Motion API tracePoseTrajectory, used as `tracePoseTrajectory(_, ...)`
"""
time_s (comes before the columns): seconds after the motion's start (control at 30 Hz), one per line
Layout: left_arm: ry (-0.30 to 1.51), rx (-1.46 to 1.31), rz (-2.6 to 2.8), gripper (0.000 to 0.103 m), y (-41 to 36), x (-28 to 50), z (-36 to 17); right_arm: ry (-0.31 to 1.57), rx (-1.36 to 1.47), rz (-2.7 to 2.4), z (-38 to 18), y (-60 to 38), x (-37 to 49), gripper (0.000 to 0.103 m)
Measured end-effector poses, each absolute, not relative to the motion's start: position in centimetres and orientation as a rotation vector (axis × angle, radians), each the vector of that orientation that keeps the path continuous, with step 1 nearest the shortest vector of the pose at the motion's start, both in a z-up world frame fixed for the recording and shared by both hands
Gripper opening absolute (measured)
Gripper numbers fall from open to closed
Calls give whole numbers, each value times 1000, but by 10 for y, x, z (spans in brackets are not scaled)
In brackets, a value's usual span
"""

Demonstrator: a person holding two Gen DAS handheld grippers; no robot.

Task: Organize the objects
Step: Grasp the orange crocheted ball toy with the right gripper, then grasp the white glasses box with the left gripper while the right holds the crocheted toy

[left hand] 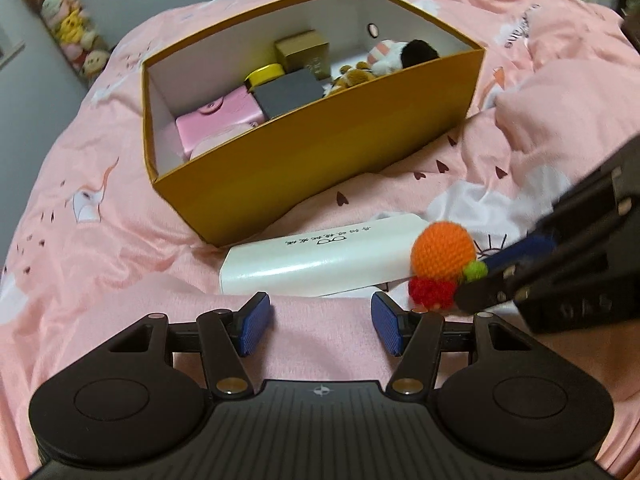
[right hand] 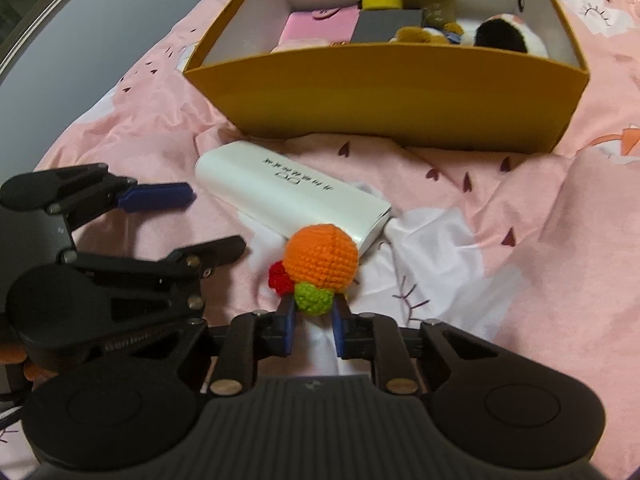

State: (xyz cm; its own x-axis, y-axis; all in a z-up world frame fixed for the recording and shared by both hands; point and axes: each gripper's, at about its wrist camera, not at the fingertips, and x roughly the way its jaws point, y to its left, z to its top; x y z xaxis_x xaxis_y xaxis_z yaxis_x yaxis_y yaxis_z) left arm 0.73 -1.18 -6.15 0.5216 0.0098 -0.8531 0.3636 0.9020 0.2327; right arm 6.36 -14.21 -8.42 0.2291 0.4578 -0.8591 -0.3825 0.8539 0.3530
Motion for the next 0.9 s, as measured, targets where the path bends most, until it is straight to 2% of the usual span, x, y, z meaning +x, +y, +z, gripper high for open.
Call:
tracePoseTrajectory(0.13,972,492,-251,73,-18,4,-64,1178,51,545,-80,-142,66,36)
tracePoseTrajectory(0.2,954,542,-261,76,-21,3,-67,1165,36,535,-80,-142,68,39)
tracePoseTrajectory(0.23,943,565,-263,76,-23,3,-68,1164,41,533,-80,-143,70,44)
tracePoseTrajectory(0.4,904,672,-243,77,-37,0,-78,1160,71,517,-81,-146,79,54)
tracePoseTrajectory(0.53,872,804,-223,77,-52,-3,-92,1154,79,527,-82,-145,83,57)
tracePoseTrajectory(0.9,761,1040,-180,79,-71,-9,-112,1229,104,552,-103,-139,90,56)
